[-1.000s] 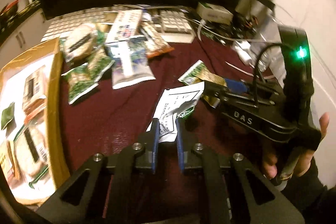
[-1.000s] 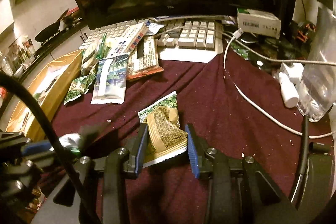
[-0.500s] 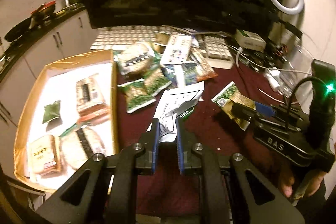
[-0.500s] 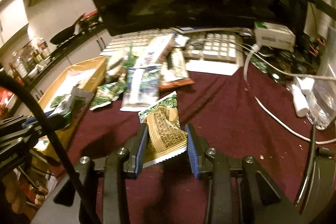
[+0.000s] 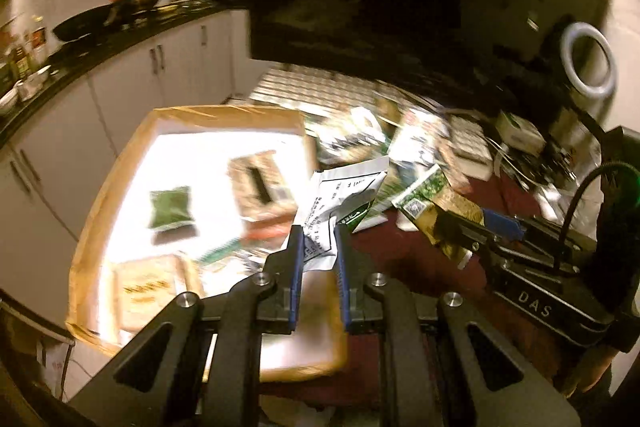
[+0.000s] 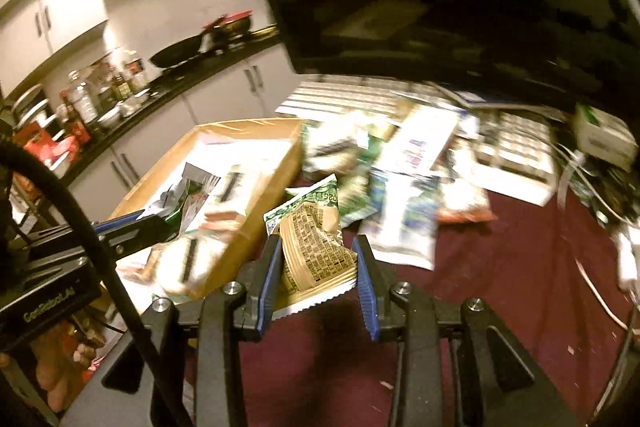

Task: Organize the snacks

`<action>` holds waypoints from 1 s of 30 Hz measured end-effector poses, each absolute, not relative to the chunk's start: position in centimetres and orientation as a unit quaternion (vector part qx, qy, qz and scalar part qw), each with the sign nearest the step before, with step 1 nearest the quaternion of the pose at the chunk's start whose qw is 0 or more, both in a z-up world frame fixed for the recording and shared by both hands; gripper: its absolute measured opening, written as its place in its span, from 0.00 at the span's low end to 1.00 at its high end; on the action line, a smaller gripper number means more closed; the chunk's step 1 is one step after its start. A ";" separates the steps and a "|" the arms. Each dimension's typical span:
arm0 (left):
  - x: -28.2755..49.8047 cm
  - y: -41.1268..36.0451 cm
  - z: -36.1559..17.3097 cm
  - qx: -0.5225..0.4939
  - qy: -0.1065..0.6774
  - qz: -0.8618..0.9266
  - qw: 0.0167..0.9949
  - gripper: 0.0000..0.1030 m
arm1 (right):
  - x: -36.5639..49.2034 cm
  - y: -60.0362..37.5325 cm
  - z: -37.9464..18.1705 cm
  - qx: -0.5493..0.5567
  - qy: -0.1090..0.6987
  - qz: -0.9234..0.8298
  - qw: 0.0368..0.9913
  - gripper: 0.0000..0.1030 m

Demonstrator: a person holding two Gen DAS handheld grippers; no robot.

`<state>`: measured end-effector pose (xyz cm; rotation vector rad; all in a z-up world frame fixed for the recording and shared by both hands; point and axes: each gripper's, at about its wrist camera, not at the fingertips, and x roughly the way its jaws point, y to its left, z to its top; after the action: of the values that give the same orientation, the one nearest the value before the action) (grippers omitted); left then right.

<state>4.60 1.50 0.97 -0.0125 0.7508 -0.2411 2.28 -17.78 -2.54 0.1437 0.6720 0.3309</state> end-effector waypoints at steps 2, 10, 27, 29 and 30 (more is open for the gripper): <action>5.3 3.2 1.2 -0.015 0.365 -0.099 0.925 0.16 | 3.7 -16.3 -2.5 0.068 0.336 0.176 0.923 0.34; 10.2 8.3 0.1 -0.013 0.391 -0.029 0.920 0.16 | 10.1 -10.2 -2.5 0.045 0.375 0.217 0.900 0.34; 15.2 11.3 -3.7 -0.033 0.441 -0.009 0.897 0.65 | 16.1 -7.6 -5.0 0.054 0.435 0.228 0.870 0.41; 13.9 11.2 -2.8 -0.052 0.406 -0.007 0.912 0.78 | 15.0 -8.1 -4.0 0.053 0.424 0.227 0.875 0.52; 13.0 11.0 -2.3 -0.059 0.394 -0.010 0.917 0.84 | 14.5 -8.4 -3.6 0.051 0.416 0.225 0.880 0.57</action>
<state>13.01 11.04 -2.32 -0.1221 0.8110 -0.0210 14.49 -8.38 -3.60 0.1064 0.8663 0.4698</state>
